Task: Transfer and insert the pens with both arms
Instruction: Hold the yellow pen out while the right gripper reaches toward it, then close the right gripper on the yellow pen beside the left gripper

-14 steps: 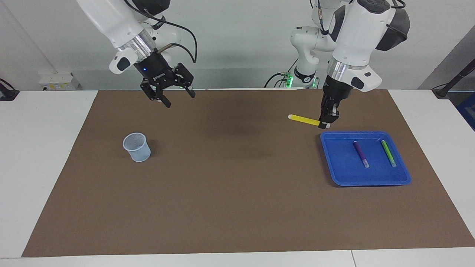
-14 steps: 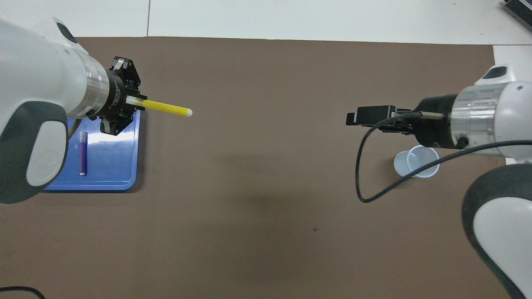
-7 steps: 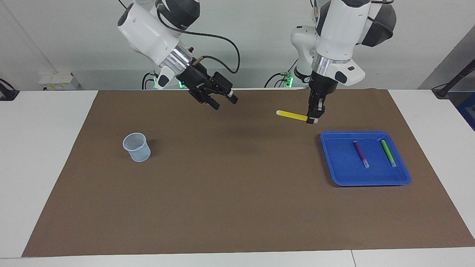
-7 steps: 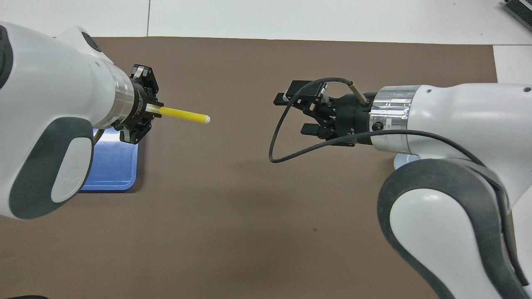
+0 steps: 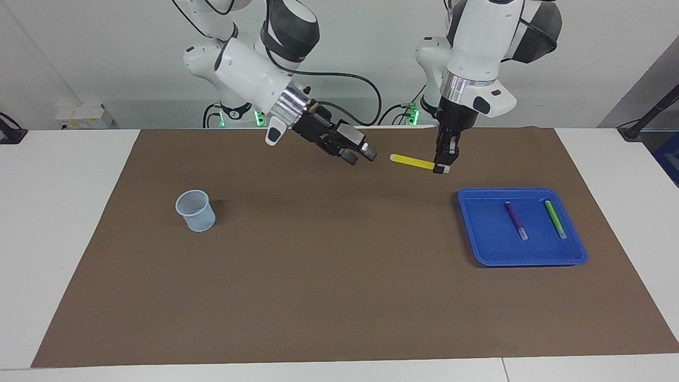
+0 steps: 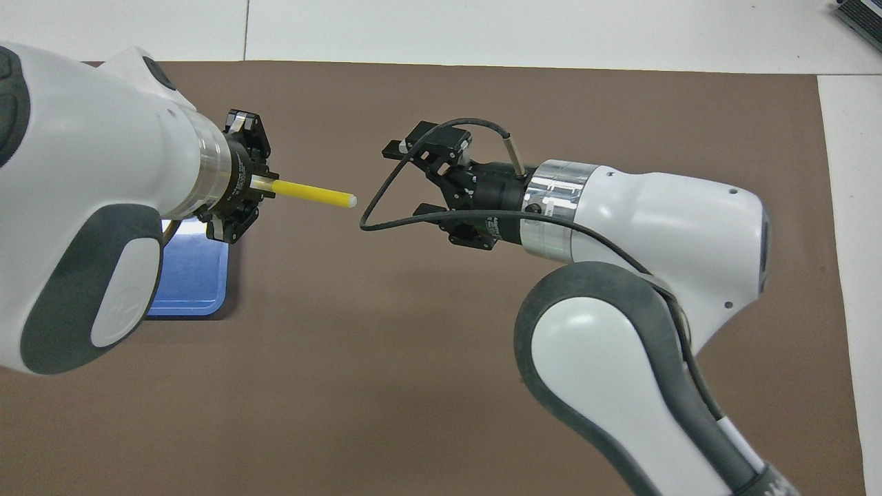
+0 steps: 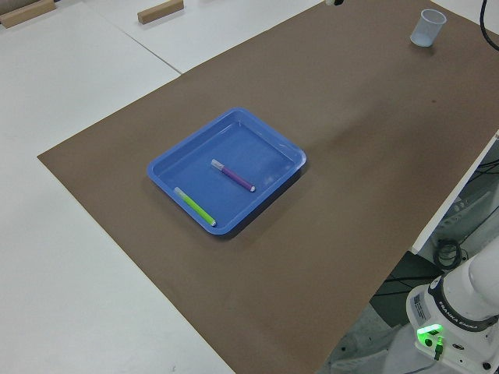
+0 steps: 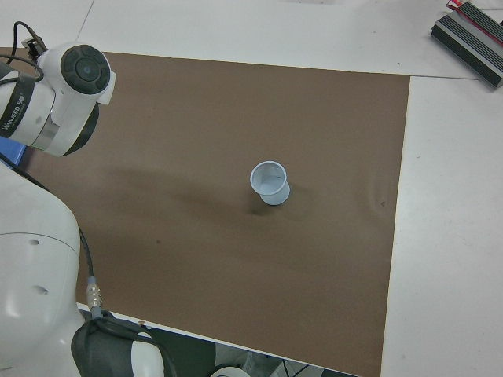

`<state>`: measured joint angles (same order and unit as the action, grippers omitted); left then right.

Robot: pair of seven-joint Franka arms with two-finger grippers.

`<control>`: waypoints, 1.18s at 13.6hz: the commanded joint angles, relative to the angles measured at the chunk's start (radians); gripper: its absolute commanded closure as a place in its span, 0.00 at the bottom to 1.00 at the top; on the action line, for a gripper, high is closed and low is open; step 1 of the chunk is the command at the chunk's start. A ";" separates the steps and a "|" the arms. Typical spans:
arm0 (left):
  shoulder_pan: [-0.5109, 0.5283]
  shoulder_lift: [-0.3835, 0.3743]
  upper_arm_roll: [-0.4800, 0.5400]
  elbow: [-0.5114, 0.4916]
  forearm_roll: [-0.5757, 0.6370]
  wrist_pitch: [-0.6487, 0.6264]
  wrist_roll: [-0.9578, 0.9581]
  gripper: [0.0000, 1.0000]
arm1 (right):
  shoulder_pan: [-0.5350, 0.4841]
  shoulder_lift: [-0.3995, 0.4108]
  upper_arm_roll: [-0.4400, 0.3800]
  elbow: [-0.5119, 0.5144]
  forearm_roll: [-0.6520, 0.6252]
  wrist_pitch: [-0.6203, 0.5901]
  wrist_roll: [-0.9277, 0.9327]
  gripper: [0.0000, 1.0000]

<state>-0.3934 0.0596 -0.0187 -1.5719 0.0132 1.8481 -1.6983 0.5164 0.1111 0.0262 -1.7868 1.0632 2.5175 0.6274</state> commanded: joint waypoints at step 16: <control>-0.030 -0.038 0.006 -0.016 0.019 -0.018 -0.040 1.00 | 0.113 0.016 -0.005 0.000 0.127 0.141 0.055 0.48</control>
<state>-0.4100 0.0435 -0.0210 -1.5720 0.0132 1.8464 -1.7176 0.6198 0.1259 0.0254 -1.7868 1.1639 2.6382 0.6782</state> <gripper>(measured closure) 0.824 0.401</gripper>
